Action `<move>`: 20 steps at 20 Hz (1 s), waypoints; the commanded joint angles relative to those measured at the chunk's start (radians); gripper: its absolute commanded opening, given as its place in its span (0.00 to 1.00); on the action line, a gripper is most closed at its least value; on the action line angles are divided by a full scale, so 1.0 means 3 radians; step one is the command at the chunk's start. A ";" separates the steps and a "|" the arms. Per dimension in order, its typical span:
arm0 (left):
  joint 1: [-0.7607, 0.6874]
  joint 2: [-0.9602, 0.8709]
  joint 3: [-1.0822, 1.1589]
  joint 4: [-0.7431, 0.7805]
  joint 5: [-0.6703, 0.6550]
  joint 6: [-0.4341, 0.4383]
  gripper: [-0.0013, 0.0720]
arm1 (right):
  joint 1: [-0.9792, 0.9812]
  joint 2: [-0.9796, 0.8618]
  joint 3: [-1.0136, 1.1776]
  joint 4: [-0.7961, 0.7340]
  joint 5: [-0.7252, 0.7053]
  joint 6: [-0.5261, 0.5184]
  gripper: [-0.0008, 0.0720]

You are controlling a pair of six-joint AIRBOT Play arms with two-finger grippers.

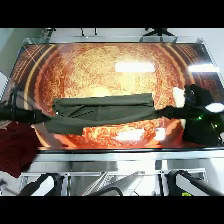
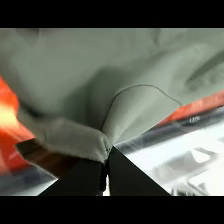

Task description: Fold the shirts.

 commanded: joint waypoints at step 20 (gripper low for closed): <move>-0.0100 -0.2828 0.2875 -0.0032 -0.0254 -0.0492 0.98 | -0.0069 -0.1826 0.1640 -0.0285 -0.0165 0.0214 0.72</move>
